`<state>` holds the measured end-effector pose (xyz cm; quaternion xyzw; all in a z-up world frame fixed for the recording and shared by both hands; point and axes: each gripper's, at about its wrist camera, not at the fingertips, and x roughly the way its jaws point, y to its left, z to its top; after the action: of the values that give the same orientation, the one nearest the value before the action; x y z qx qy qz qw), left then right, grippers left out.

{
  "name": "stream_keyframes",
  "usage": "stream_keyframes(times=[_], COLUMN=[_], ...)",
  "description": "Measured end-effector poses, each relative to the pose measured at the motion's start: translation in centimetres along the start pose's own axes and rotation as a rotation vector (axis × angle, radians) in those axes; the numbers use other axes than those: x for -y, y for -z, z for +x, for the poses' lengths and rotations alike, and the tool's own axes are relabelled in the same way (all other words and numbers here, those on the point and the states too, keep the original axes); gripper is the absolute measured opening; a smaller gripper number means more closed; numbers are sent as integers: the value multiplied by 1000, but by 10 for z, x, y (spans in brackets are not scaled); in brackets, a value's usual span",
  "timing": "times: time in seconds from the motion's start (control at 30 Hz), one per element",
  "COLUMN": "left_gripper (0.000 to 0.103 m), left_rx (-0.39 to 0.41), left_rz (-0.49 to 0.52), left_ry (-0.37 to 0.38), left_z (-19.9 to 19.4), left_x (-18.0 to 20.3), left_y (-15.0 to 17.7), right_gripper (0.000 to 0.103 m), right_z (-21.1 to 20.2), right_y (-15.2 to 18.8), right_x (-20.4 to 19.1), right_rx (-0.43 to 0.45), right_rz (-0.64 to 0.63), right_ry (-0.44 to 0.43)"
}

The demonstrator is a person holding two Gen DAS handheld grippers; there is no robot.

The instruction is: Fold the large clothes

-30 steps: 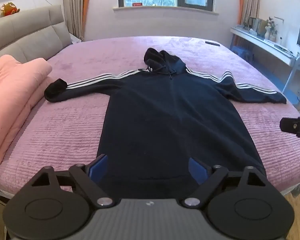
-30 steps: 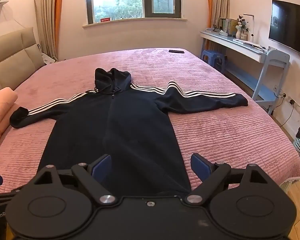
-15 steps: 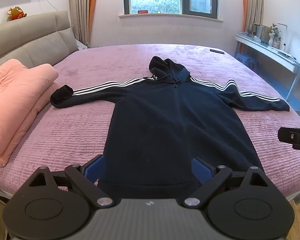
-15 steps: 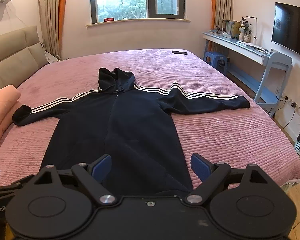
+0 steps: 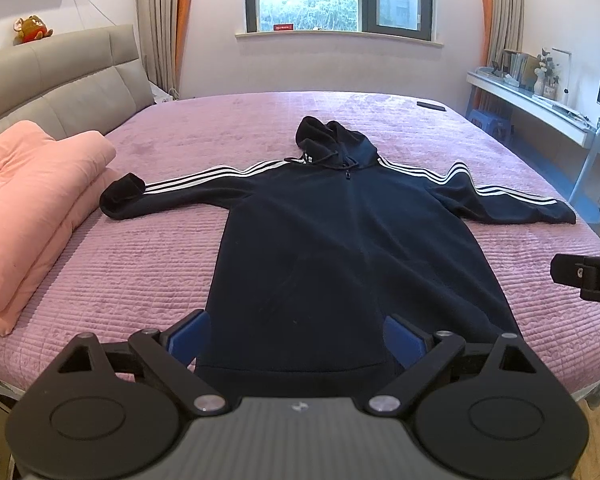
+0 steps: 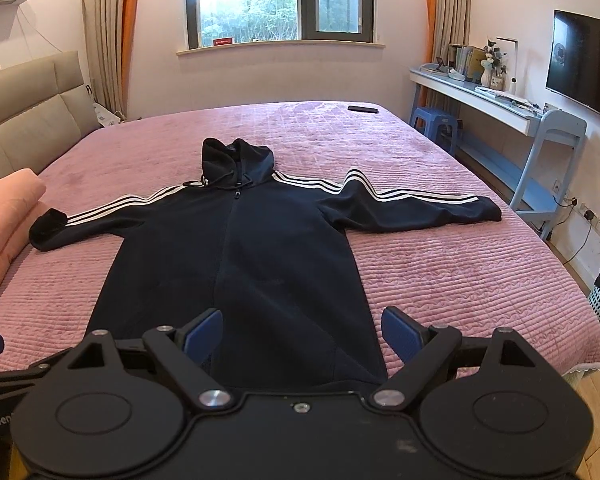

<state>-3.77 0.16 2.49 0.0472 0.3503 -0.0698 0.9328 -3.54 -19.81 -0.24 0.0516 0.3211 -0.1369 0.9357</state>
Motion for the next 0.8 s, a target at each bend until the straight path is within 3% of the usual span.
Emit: stream_keyframes(times=[0.8], left_gripper=[95], left_rx=[-8], left_rz=[-32], left_ry=[16], left_z=[1], left_x=[-7], left_y=[10], right_gripper=[102], right_z=[-6], right_y=[4], right_x=[-5], right_rx=[0], right_rz=[-10], right_ry=[-13])
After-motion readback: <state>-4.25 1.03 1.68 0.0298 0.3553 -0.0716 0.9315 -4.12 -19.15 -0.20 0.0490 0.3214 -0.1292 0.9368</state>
